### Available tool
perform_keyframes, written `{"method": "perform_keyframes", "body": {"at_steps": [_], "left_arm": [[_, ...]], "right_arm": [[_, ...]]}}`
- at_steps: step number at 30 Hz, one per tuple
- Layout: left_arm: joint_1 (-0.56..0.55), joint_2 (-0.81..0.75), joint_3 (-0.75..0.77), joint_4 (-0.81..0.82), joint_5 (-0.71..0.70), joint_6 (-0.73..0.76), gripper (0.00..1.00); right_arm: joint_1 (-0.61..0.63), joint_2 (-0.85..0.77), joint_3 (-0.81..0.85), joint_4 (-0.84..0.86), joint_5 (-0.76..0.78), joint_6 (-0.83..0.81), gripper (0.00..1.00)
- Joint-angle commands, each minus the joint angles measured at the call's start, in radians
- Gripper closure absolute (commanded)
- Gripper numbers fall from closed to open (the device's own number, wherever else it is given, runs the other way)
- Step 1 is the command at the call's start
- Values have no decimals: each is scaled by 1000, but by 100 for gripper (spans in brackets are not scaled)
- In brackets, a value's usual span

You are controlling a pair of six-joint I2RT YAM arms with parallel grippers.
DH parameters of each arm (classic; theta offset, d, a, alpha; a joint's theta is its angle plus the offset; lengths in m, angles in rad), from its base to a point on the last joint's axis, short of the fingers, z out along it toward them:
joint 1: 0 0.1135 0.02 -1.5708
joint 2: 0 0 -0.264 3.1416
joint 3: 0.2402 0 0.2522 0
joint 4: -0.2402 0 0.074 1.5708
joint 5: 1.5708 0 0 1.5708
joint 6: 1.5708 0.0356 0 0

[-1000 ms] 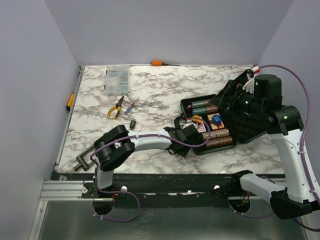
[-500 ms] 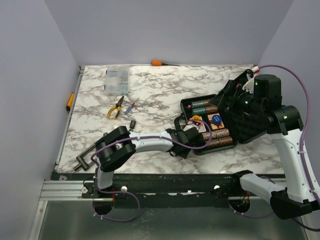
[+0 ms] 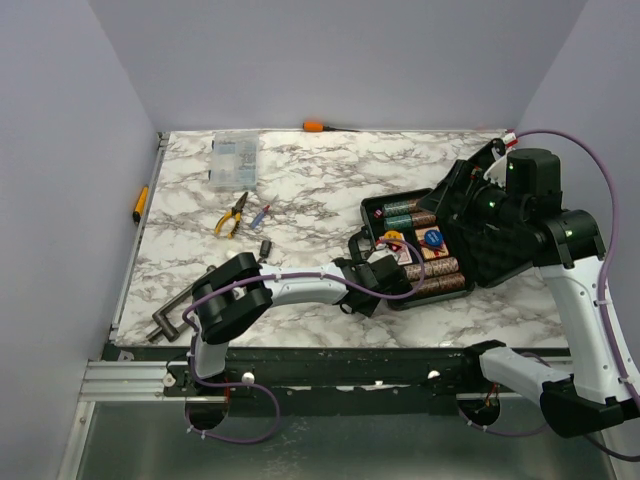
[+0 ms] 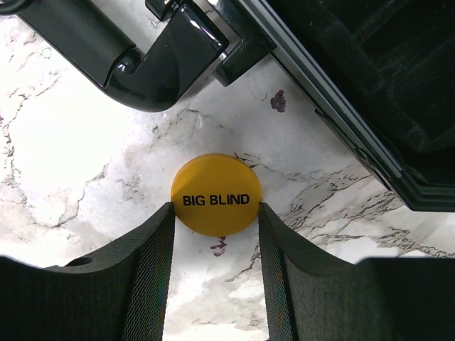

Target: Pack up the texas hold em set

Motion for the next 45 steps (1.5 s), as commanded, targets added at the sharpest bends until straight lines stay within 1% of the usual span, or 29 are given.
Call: {"method": "perform_keyframes", "body": {"at_steps": [1,13,15,16,17,18,20,22,23,26,30,33,40,45], "left_arm": [[-15,34,-48,-84,24,-3,64],[-16,-70,-66,-92,-3,14,64],[-17,-78,-72,-94,-6,19,63],[-17,-80,-73,-93,-7,21,59],[-17,-82,-75,-94,-9,23,50],[-17,-82,-74,-94,-14,24,40],[-17,-83,-69,-91,-15,29,27],[-17,-79,-55,-90,-15,37,22],[-17,-74,-48,-90,-14,43,21],[-16,-58,-17,-87,-14,56,21],[-8,-20,27,-84,0,68,26],[1,0,45,-77,11,67,26],[19,22,43,-58,38,67,25],[30,30,36,-53,48,76,27]], "right_arm": [[5,3,-2,11,-9,-6,0],[5,-15,-14,12,17,6,0],[5,-19,-18,9,12,7,0],[5,-21,-22,8,10,7,0],[5,-22,-23,5,7,8,0],[5,-25,-25,3,7,10,0],[4,-33,-27,-1,10,13,0],[5,-44,-33,-2,18,17,0],[5,-50,-35,-4,22,20,0],[5,-60,-40,-11,31,24,0],[5,-66,-45,-14,40,28,0],[5,-63,-36,-21,43,26,0],[5,-59,-25,-29,56,21,0],[5,-56,-29,-25,57,21,0]]}}
